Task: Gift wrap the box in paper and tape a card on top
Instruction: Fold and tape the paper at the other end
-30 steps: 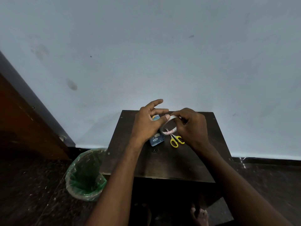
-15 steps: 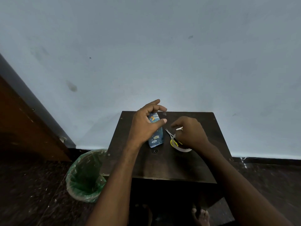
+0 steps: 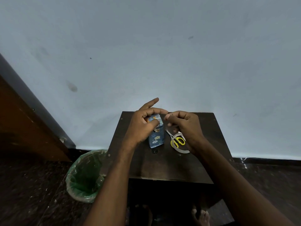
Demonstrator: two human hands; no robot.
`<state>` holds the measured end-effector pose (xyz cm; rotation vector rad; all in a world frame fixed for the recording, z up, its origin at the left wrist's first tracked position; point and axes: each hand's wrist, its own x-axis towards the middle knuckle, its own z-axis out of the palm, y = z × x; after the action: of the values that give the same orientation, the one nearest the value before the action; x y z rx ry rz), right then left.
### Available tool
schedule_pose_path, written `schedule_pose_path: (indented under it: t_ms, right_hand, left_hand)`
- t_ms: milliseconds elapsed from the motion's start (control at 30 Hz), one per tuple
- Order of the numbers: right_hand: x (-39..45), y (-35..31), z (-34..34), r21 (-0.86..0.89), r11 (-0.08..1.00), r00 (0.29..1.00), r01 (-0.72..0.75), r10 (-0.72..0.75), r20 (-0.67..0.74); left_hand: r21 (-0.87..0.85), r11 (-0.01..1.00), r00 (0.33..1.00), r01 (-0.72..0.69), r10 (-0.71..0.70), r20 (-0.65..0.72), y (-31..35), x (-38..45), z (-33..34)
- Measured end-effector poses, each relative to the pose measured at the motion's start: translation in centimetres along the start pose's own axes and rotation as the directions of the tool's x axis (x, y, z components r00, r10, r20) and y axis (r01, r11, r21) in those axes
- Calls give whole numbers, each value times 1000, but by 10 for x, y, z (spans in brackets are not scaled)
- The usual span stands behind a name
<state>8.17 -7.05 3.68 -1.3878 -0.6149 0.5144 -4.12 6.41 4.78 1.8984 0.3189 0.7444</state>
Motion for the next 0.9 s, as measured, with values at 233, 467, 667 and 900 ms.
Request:
schedule_pose_path:
  t_ms: [233,467,667,900]
  right_hand:
    - [-3,-2,8,24,999,999,48,-48,-3]
    - [-1,1,15,-83,991,993,109,-106,43]
    - [0,13,19,-167,978,992,128,-127,15]
    - [0,12,21,-191,976,995,101,-101,13]
  left_hand:
    - [-169,983,993,76,-90,-76,4,0,0]
    - [-314,934,962,169,-225,-154,-12,5,0]
    - [-196,973,968,123,-162,-194,-15,4,1]
    - [90,982,946,167,-134,-295,-17,3,-3]
